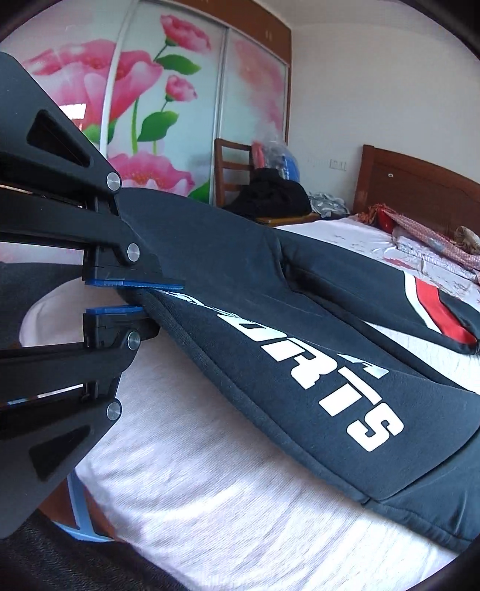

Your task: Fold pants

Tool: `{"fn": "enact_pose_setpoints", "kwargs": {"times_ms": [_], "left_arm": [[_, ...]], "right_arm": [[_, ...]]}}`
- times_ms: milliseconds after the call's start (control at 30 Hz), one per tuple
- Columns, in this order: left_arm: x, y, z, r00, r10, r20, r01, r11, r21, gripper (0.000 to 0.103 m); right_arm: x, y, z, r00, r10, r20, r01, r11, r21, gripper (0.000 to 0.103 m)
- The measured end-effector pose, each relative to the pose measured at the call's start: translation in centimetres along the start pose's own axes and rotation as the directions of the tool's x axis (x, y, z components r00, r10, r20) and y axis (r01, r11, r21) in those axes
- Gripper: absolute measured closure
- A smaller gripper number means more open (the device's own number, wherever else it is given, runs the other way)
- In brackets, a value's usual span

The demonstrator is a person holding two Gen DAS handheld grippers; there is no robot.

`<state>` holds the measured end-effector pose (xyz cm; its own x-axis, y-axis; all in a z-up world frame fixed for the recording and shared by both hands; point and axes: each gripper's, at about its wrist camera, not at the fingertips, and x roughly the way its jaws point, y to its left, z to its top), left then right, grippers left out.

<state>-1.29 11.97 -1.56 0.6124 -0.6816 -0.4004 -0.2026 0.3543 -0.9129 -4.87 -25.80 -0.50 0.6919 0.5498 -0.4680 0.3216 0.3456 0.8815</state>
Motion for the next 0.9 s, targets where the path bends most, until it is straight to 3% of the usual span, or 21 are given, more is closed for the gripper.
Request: {"fn": "enact_pose_setpoints", "kwargs": {"times_ms": [133, 200, 233, 267, 300, 333, 400, 467, 500, 533, 567, 633, 700, 767, 900], "left_arm": [[-1.6, 0.7, -2.2, 0.994, 0.098, -0.042, -0.096, 0.994, 0.058, 0.097], [-1.7, 1.3, -2.6, 0.981, 0.186, -0.049, -0.182, 0.980, 0.083, 0.096], [-1.5, 1.6, -2.4, 0.970, 0.238, -0.050, -0.233, 0.969, 0.083, 0.092], [-1.3, 2.2, -2.2, 0.955, 0.289, -0.061, -0.285, 0.957, 0.059, 0.089], [-1.3, 2.9, -2.0, 0.941, 0.333, -0.068, -0.332, 0.943, 0.023, 0.088], [-1.5, 3.3, -1.8, 0.927, 0.370, -0.066, -0.371, 0.928, -0.007, 0.082], [-2.4, 2.8, -1.7, 0.910, 0.413, -0.032, -0.413, 0.911, 0.001, 0.074], [-3.1, 0.8, -2.2, 0.902, 0.430, 0.030, -0.431, 0.898, 0.085, 0.041], [-3.2, -0.6, -2.4, 0.900, 0.429, 0.076, -0.436, 0.890, 0.133, 0.034], [-3.0, -2.0, -2.5, 0.902, 0.418, 0.108, -0.432, 0.882, 0.190, 0.026], [-2.2, -3.4, -2.6, 0.908, 0.401, 0.123, -0.419, 0.870, 0.258, 0.019], [-0.6, -5.9, -3.0, 0.924, 0.363, 0.120, -0.381, 0.850, 0.363, 0.011], [1.6, -7.8, -3.6, 0.936, 0.343, 0.082, -0.343, 0.829, 0.441, 0.007], [3.6, -9.1, -4.4, 0.941, 0.339, 0.019, -0.303, 0.813, 0.498, 0.005], [5.6, -10.2, -7.0, 0.931, 0.364, -0.018, -0.286, 0.762, 0.581, 0.003]], "right_arm": [[-1.0, -2.0, -1.6, 0.999, -0.028, -0.026, 0.027, 1.000, -0.014, 0.097], [-0.4, -2.9, -1.7, 0.997, -0.034, -0.069, 0.032, 0.999, -0.033, 0.097], [-0.1, -3.3, -1.7, 0.993, -0.076, -0.087, 0.072, 0.996, -0.050, 0.097], [-0.1, -3.4, -1.7, 0.988, -0.129, -0.089, 0.123, 0.989, -0.078, 0.095], [0.0, -3.4, -1.7, 0.983, -0.156, -0.096, 0.145, 0.983, -0.108, 0.080], [-0.2, -3.5, -1.7, 0.982, -0.149, -0.114, 0.136, 0.984, -0.111, 0.059], [-2.2, -3.7, -1.0, 0.990, -0.092, -0.102, 0.082, 0.991, -0.105, 0.058], [-6.4, -4.1, 1.3, 0.993, -0.116, 0.036, 0.119, 0.987, -0.109, 0.058], [-8.8, -5.1, 3.1, 0.986, -0.125, 0.112, 0.133, 0.988, -0.074, 0.058], [-11.1, -6.6, 4.6, 0.971, -0.147, 0.187, 0.153, 0.988, -0.017, 0.058], [-13.5, -8.2, 6.3, 0.941, -0.205, 0.269, 0.198, 0.979, 0.055, 0.058], [-17.6, -11.3, 9.7, 0.881, -0.258, 0.397, 0.213, 0.965, 0.155, 0.058], [-20.8, -14.1, 12.7, 0.814, -0.347, 0.466, 0.260, 0.935, 0.241, 0.058], [-22.4, -15.8, 15.0, 0.771, -0.396, 0.499, 0.282, 0.914, 0.290, 0.058], [-23.4, -17.6, 18.4, 0.727, -0.461, 0.508, 0.310, 0.882, 0.356, 0.058]]}}
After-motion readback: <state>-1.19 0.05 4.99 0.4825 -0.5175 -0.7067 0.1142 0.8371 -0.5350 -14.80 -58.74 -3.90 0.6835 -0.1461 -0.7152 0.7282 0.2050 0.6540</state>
